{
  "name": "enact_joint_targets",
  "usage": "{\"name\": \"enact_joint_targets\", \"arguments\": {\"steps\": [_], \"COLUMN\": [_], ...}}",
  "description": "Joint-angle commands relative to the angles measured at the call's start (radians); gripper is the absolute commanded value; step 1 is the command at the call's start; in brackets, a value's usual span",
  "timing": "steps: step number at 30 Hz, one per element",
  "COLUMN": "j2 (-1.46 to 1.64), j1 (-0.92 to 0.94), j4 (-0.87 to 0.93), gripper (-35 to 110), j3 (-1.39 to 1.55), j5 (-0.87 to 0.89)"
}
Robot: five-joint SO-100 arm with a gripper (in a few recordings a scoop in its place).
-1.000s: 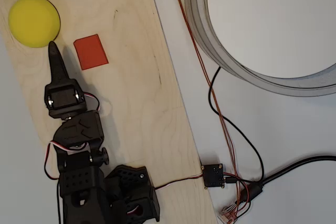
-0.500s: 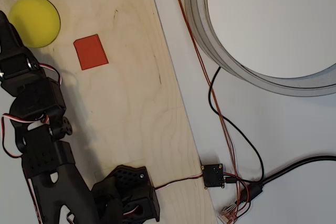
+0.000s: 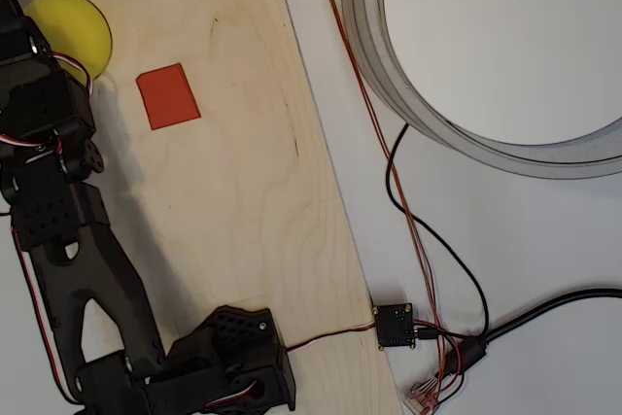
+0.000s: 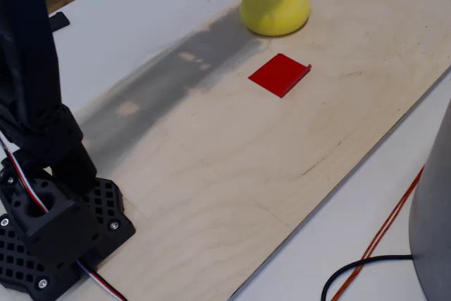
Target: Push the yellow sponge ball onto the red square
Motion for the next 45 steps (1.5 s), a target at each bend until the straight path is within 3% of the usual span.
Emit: {"name": "enact_joint_targets", "arguments": {"steps": [1,20,45], "j2": [-0.018,-0.250,-0.457], "j1": [0.011,0.031,0.089], "j4": [0.061,0.394,0.442], "gripper": [20,20,21], "j3": [-0.095,-0.515,-0.632], "j5": [0.025,0.166,0.187]}}
